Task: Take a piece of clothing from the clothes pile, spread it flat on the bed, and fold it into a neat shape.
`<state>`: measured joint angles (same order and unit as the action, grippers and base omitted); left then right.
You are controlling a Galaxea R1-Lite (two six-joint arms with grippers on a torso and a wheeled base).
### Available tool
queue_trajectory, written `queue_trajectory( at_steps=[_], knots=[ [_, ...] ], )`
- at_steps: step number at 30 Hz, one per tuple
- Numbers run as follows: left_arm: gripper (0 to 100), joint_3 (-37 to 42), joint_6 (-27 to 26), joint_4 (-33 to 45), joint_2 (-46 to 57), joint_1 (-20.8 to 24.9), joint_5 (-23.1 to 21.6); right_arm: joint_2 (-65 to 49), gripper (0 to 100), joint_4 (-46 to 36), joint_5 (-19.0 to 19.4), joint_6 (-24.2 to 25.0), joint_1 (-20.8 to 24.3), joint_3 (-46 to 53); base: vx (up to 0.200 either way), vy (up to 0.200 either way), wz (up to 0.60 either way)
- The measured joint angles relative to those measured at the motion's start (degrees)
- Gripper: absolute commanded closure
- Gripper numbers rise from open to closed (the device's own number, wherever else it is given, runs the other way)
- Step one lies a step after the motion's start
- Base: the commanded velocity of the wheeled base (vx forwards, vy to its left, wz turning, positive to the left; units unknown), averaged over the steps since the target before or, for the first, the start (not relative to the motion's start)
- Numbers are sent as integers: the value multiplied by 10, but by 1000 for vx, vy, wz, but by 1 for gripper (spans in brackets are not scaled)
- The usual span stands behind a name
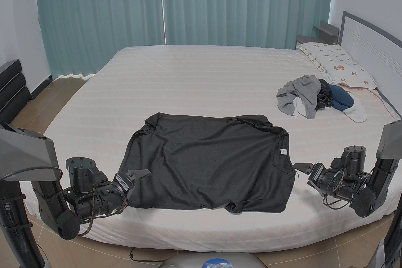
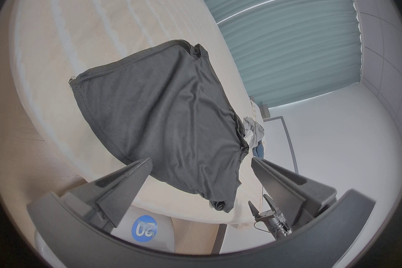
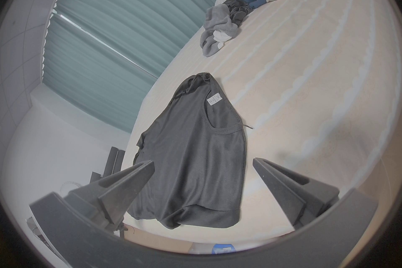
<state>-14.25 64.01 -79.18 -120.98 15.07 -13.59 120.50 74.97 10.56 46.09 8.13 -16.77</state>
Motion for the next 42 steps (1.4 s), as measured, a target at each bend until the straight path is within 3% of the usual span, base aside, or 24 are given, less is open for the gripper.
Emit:
queue_trajectory(
  at_steps=[7, 18, 25, 40, 41, 42],
  knots=[
    [0, 23, -79, -1, 6, -2, 20, 0, 0, 0, 0, -10, 10, 10, -200, 0, 0],
    [0, 19, -141, 6, -15, -23, 88, 1, 0, 0, 0, -12, 14, 15, 0, 0, 0],
    [0, -42, -155, 13, -74, -63, 108, 3, 0, 0, 0, -13, 15, 15, 0, 0, 0],
    [0, -169, -157, 127, -123, -100, 124, 6, 0, 1, 0, -13, 16, 10, 0, 0, 0],
    [100, -176, -158, 136, -125, -101, 124, 6, 0, 0, 0, -13, 16, 10, 0, 0, 0],
    [100, -184, -158, 144, -126, -103, 124, 7, 0, 1, 0, -13, 16, 9, 0, 0, 0]
  ],
)
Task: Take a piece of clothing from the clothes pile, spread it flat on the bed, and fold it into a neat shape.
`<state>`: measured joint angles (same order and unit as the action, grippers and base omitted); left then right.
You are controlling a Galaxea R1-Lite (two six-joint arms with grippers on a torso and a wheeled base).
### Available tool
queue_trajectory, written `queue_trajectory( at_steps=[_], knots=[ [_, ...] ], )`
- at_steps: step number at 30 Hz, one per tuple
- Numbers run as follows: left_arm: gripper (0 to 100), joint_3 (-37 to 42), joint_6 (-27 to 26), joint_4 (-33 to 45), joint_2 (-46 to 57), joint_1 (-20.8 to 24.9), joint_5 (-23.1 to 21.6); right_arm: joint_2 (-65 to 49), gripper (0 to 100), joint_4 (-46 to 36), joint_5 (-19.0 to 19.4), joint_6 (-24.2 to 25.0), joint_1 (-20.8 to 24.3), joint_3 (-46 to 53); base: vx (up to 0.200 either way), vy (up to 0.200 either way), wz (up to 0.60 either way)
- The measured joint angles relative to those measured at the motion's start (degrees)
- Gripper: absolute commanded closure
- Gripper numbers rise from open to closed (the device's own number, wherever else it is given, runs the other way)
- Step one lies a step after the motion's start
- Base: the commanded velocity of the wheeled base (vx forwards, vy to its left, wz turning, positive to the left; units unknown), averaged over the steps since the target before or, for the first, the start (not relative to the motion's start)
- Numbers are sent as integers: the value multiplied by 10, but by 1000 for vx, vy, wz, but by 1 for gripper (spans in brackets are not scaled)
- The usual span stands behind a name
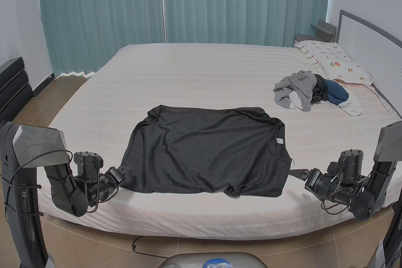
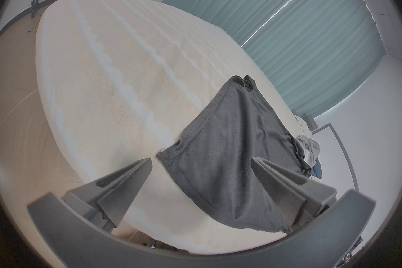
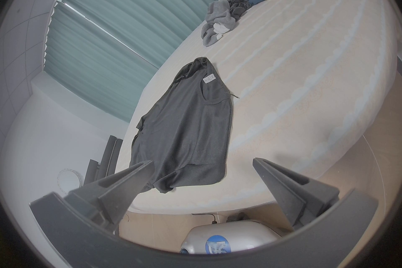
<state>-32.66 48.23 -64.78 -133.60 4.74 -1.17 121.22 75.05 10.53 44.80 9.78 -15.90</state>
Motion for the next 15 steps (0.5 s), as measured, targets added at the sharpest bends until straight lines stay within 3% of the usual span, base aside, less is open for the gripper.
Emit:
queue_trajectory(
  at_steps=[15],
  knots=[
    [100, -10, 1, 3, -1, -13, 0, 27, 0, -1, 0, -5, 9, -17, 0, 0, 0]
  ],
)
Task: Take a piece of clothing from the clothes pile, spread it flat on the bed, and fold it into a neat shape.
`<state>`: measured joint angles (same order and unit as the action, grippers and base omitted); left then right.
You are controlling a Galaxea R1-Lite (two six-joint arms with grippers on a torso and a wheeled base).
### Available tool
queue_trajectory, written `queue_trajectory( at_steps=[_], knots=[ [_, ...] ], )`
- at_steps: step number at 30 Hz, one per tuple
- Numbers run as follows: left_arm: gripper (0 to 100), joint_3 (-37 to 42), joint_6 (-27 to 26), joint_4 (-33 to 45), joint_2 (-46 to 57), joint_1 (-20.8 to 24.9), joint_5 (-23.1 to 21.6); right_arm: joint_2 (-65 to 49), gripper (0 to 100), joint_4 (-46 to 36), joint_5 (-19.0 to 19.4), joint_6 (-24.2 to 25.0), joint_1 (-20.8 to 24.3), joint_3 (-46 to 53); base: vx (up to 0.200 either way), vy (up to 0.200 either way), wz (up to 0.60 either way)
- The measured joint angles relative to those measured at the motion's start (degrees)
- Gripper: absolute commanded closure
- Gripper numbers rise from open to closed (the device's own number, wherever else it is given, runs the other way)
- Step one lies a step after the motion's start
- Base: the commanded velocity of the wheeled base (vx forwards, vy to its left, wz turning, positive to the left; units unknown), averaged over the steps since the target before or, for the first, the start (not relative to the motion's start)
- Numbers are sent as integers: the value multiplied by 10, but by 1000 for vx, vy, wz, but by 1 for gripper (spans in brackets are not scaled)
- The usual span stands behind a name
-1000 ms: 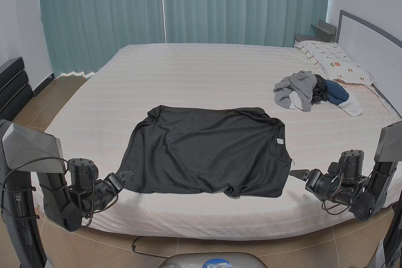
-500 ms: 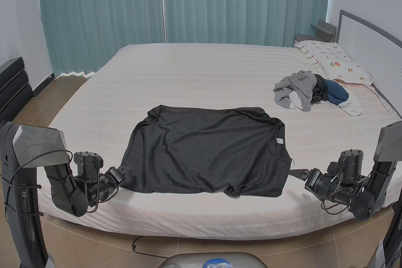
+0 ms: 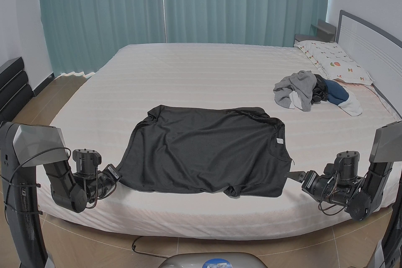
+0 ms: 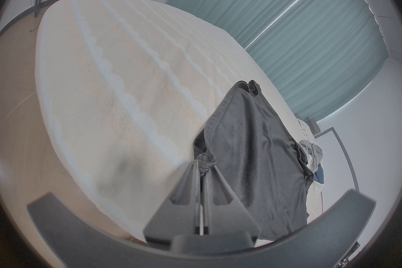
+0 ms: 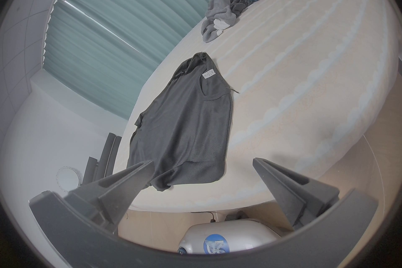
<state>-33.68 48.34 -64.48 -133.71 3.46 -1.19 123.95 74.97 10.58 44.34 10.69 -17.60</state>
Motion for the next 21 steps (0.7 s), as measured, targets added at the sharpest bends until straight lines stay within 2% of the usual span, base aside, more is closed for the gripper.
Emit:
queue_trajectory(
  at_steps=[19, 20, 21],
  knots=[
    [100, 12, 35, -23, 43, -15, -5, 114, 0, -22, -1, -1, 6, -127, 0, 0, 0],
    [100, 12, 35, -23, 44, -15, -5, 119, 100, -25, -1, 0, 8, -134, 0, 0, 0],
    [100, 12, 35, -23, 44, -15, -6, 123, 100, -25, -1, 0, 9, -139, 0, 0, 0]
  ],
)
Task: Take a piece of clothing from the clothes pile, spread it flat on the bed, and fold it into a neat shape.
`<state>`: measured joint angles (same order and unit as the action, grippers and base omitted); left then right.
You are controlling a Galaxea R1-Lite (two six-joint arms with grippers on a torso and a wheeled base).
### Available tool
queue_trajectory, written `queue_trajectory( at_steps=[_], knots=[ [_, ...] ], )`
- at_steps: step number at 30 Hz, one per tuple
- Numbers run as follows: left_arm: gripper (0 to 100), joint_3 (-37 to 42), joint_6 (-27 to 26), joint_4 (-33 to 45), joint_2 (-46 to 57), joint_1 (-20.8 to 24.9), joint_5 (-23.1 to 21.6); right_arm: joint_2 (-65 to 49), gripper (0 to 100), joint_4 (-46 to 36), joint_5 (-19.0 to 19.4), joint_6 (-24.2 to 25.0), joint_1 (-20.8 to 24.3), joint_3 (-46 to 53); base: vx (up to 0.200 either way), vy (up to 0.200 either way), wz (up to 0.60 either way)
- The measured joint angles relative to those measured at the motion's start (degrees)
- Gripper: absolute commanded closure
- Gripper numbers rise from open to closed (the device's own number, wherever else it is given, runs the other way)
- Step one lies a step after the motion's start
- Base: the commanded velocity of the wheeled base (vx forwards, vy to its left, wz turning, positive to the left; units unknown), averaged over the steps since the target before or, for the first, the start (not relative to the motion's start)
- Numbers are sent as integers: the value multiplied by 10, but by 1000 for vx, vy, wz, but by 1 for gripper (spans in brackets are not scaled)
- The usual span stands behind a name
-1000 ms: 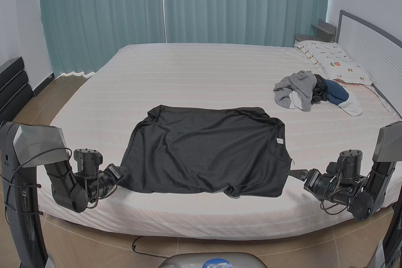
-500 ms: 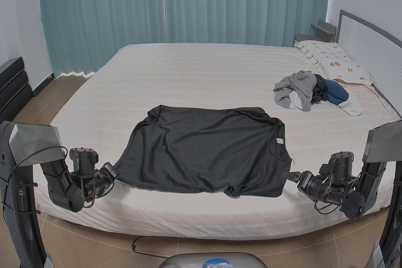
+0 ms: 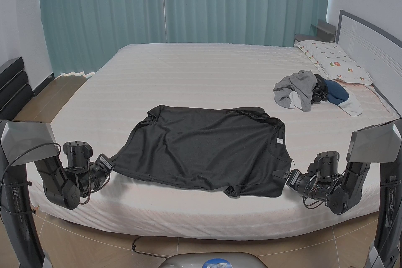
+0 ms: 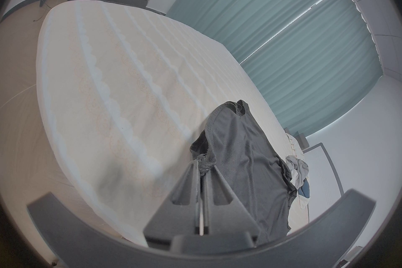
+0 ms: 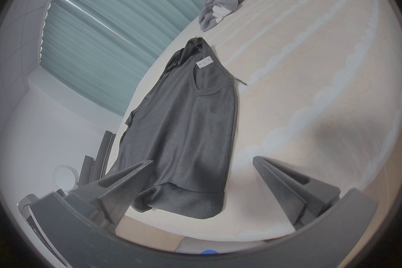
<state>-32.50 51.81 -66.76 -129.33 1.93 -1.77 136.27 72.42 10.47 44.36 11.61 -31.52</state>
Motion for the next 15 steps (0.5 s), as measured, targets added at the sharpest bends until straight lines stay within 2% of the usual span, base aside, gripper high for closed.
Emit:
queue_trajectory(
  at_steps=[8, 15],
  knots=[
    [100, 5, -4, -11, 3, 1, 5, 14, 100, 2, -2, -2, 1, -23, 0, 0, 0],
    [100, 10, -6, -33, 5, 0, 7, -17, 100, -5, -2, -4, -10, -48, 0, 0, 0]
  ],
)
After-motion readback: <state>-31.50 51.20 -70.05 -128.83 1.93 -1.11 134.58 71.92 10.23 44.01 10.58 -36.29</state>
